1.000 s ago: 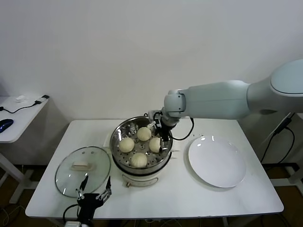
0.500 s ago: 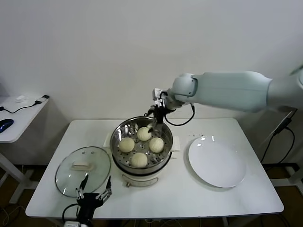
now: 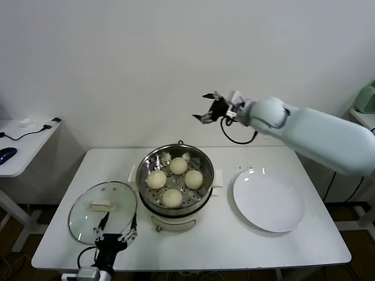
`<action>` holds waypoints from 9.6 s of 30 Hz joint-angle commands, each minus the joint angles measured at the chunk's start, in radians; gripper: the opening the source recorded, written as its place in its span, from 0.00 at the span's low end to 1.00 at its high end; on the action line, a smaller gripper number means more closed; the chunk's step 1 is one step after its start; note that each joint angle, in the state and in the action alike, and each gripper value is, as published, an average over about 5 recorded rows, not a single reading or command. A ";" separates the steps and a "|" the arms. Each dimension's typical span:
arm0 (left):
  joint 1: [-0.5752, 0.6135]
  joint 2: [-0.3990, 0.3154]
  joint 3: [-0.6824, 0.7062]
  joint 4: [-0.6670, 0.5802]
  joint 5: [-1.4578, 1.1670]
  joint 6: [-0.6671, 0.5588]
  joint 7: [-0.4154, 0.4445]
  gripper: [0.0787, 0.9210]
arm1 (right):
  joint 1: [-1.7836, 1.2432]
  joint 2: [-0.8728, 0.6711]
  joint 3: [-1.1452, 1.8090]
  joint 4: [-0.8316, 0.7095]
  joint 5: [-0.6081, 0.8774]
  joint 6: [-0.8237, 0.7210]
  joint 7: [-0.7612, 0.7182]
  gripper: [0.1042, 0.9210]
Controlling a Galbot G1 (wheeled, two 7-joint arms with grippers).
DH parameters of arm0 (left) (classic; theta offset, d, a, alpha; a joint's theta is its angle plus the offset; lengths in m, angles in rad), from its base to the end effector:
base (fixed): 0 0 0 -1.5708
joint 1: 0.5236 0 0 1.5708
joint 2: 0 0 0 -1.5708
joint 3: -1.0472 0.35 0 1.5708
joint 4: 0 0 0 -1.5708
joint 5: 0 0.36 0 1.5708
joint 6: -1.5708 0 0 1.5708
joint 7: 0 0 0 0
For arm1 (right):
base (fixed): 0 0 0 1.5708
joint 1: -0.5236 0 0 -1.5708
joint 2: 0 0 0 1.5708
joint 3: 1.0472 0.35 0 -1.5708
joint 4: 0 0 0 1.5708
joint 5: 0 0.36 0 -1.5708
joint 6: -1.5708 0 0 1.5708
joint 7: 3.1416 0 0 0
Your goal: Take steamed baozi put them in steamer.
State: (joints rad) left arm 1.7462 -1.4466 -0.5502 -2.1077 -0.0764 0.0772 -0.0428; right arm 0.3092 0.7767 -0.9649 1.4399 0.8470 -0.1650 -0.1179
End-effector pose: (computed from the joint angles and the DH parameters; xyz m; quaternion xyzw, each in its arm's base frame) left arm 0.1315 0.0287 -0.3242 0.0000 -0.9926 -0.0236 0.1188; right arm 0.5260 -0.0338 -0.0845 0.3440 -0.8855 0.3095 0.0424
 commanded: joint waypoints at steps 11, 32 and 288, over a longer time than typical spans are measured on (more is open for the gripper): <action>-0.057 0.032 -0.042 0.054 0.028 -0.058 -0.002 0.88 | -1.541 0.099 1.506 0.152 -0.485 0.261 0.100 0.88; -0.116 0.174 -0.116 0.316 1.127 -0.290 -0.421 0.88 | -1.831 0.569 1.576 0.147 -0.644 0.457 0.080 0.88; -0.220 0.258 -0.074 0.420 -0.222 -0.343 0.004 0.88 | -1.817 0.623 1.586 0.214 -0.693 0.476 0.125 0.88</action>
State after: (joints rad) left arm 1.5185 -1.1950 -0.6223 -1.7224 -0.2817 -0.2305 -0.0433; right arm -1.5073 1.3985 0.6213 1.6523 0.1500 0.3134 0.0066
